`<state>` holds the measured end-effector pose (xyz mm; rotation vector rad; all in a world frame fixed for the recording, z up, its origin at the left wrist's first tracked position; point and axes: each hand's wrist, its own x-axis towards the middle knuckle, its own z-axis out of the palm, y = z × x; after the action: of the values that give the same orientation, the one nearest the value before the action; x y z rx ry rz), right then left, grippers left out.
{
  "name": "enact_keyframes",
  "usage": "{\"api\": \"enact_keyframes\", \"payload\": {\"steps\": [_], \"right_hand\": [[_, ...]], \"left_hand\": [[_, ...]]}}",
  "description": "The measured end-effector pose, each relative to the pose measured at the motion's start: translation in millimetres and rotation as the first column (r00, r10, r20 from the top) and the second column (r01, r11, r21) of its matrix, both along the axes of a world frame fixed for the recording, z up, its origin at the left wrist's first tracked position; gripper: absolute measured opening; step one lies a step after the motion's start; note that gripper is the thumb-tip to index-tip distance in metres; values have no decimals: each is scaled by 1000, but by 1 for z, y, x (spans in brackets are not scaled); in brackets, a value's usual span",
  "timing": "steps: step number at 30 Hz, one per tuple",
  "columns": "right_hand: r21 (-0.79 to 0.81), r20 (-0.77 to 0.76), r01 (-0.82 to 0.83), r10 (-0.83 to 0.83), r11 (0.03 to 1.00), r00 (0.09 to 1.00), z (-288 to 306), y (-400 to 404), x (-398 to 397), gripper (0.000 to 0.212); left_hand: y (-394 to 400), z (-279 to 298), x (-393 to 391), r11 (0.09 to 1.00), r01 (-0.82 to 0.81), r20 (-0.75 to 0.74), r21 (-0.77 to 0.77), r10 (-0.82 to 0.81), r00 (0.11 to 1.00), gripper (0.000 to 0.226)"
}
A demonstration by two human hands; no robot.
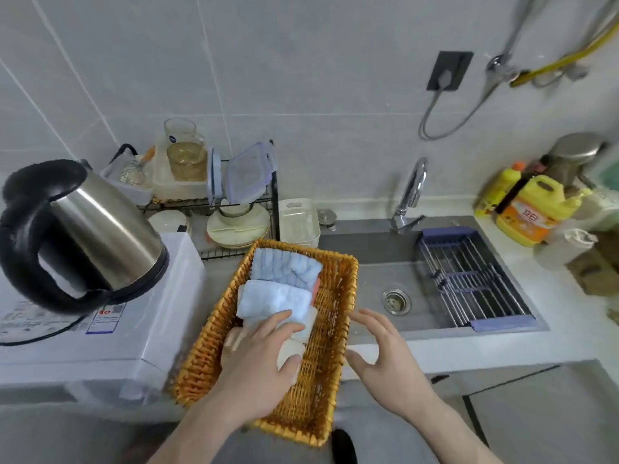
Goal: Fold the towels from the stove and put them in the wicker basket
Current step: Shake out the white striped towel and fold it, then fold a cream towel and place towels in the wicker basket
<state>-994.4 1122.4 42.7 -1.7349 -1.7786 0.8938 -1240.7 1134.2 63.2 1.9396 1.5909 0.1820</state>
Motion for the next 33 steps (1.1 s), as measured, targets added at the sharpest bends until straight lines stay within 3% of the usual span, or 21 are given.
{"api": "enact_keyframes", "payload": {"steps": [7,14,22,33], "right_hand": [[5,0,238,-238,971,971,24,-84,20,56],[39,3,459,-459,888,888,50,-180,67,57],[69,10,689,-691,722,723,72,-347,152,55],[106,-10,897,-902,428,432,78,-611,275,54]], "left_hand": [[-27,15,27,975,212,81,58,-217,973,43],[-60,31,99,867,458,68,197,-478,876,41],[-171,40,237,668,678,104,307,-732,674,38],[-384,47,424,387,856,125,341,-922,367,42]]}}
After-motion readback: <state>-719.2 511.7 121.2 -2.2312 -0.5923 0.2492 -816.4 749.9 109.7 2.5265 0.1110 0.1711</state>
